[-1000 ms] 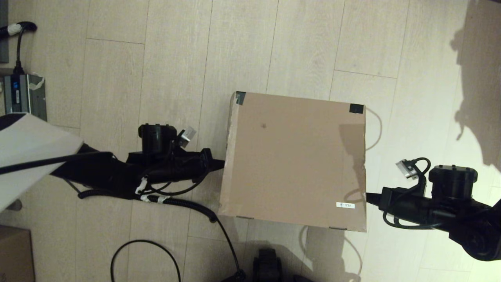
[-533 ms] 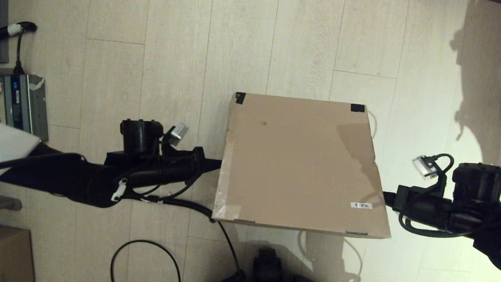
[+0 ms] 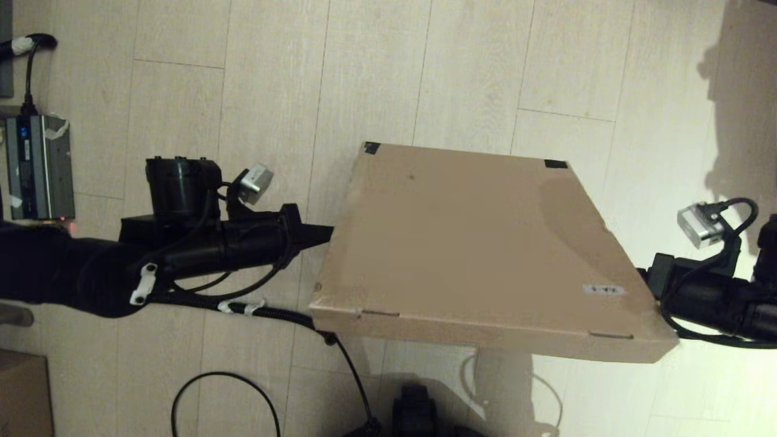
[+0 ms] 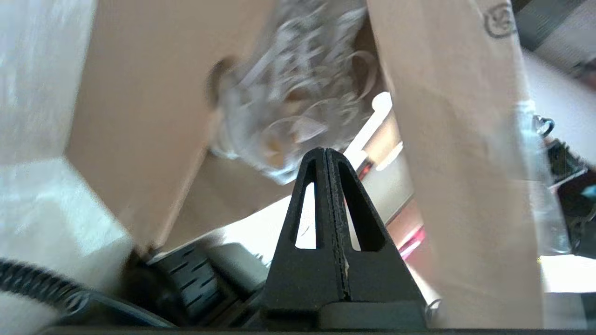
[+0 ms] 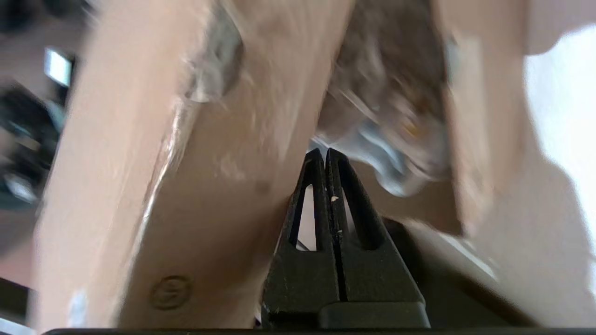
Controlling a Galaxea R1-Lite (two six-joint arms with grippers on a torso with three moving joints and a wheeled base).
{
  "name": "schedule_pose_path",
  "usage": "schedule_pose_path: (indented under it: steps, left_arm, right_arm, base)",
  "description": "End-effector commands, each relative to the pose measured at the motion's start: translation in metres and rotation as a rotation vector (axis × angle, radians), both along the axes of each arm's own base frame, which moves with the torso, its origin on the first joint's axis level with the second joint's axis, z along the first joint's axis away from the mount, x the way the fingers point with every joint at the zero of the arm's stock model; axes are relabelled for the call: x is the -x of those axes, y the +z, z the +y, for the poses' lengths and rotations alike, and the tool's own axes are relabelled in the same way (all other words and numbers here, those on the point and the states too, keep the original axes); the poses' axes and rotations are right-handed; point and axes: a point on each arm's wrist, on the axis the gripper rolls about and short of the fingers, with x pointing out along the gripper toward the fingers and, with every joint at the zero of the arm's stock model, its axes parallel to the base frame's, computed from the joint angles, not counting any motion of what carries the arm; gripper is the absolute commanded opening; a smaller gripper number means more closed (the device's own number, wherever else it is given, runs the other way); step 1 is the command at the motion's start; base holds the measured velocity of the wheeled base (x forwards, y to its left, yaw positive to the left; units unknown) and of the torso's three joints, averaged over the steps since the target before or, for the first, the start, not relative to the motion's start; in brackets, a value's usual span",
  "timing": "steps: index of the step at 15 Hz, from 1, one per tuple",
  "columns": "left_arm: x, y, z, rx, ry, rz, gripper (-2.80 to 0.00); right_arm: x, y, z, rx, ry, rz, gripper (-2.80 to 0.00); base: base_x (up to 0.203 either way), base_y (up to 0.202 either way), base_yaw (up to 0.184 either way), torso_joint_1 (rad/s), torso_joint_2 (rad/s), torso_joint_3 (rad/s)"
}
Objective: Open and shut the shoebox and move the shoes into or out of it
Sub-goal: Open the shoe box
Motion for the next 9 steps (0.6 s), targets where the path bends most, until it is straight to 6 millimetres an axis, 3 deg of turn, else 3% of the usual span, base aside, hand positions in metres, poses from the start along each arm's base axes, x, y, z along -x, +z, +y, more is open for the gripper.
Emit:
schedule_pose_path:
  steps: [1,5,9]
  left_arm:
    - [0.006,0.019,0.000,0.035,-0.003,-0.042,-2.80]
    - [0.002,0.040,-0.007,0.065,-0.019,-0.097,-2.80]
    - [-0.008,0.067,-0.016,0.103,-0.034,-0.159,-2.80]
  right_arm:
    - [0.010,0.031,0.000,-0.035,-0.002,-0.089,-2.80]
    - [0.003,0.059,-0.002,-0.120,-0.020,-0.116,-2.80]
    - [-0.025,0.077,-0.003,-0.172,-0.033,-0.133,-2.80]
  base:
    - [0.000,0.000,0.000,0.000,0.00,0.000]
    - [0.000,0.000,0.000,0.000,0.00,0.000]
    - [0.000,0.000,0.000,0.000,0.00,0.000]
